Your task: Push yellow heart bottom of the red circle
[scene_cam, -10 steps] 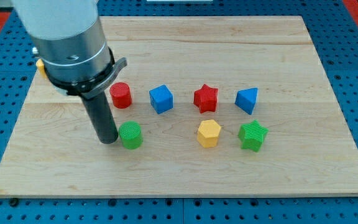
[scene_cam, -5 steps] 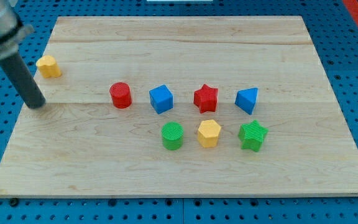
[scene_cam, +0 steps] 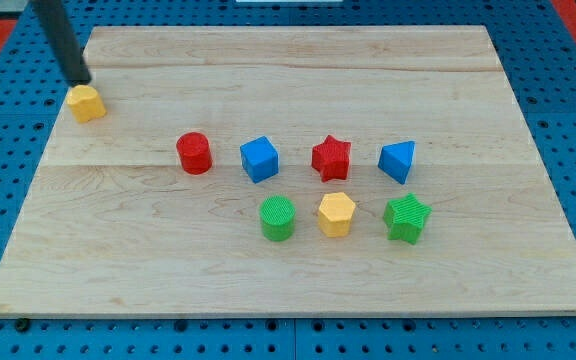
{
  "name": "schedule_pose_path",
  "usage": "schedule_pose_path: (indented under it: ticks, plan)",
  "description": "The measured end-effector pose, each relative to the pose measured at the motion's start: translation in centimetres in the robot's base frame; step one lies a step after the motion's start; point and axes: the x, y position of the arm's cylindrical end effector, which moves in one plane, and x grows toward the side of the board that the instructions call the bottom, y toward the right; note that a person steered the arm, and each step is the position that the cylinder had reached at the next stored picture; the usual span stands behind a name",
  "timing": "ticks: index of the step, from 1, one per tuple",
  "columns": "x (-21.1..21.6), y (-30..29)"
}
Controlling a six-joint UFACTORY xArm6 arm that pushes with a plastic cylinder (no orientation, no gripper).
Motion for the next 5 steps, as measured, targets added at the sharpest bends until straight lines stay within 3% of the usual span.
schedule_pose_path:
  ticks: [1,3,5]
  plan:
    - [4.4,4.0]
    - [7.6,12.4]
    - [14.5,13.1]
